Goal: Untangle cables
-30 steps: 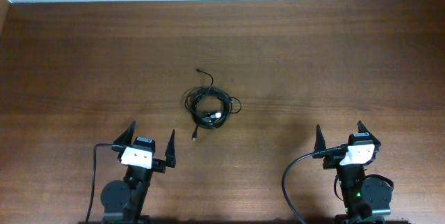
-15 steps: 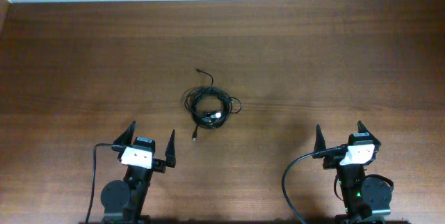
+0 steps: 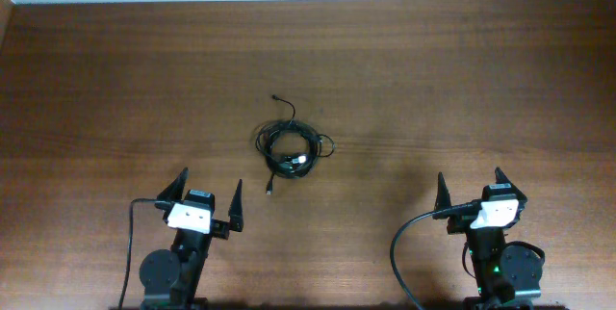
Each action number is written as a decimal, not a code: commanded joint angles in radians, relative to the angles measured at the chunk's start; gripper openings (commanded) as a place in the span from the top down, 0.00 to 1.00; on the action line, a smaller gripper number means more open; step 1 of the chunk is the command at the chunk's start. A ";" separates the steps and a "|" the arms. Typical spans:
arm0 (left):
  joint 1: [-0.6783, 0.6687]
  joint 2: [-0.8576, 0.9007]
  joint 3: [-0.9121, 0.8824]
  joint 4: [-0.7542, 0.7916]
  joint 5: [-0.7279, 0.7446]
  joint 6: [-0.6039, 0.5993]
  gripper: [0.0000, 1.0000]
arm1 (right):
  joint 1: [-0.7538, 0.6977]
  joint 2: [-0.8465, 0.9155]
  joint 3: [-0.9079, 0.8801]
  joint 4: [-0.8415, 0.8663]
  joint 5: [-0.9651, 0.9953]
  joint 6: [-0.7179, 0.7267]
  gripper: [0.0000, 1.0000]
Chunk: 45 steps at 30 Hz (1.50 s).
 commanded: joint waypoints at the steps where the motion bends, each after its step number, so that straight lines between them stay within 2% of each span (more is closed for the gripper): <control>1: -0.005 -0.006 -0.002 -0.006 -0.007 0.011 0.01 | -0.005 -0.003 -0.008 0.000 -0.006 -0.003 0.01; 26: -0.004 -0.006 0.018 0.011 -0.007 0.011 0.01 | -0.005 -0.003 -0.008 0.000 -0.006 -0.003 0.02; 29: -0.004 -0.006 0.056 -0.080 -0.007 -0.010 0.01 | -0.005 -0.003 -0.008 0.000 -0.006 -0.003 0.01; 31: -0.004 -0.006 0.088 -0.168 0.002 -0.067 0.01 | -0.005 -0.003 -0.008 -0.001 -0.006 -0.003 0.02; 34: -0.004 -0.006 0.153 -0.289 0.058 -0.073 0.01 | -0.005 -0.003 -0.008 -0.001 -0.006 -0.003 0.01; 39: -0.004 0.038 0.360 -0.471 0.059 -0.073 0.01 | -0.005 -0.003 -0.008 -0.001 -0.006 -0.003 0.01; 45: -0.004 0.241 0.661 -0.731 0.073 -0.058 0.01 | -0.005 -0.003 -0.008 0.000 -0.006 -0.003 0.02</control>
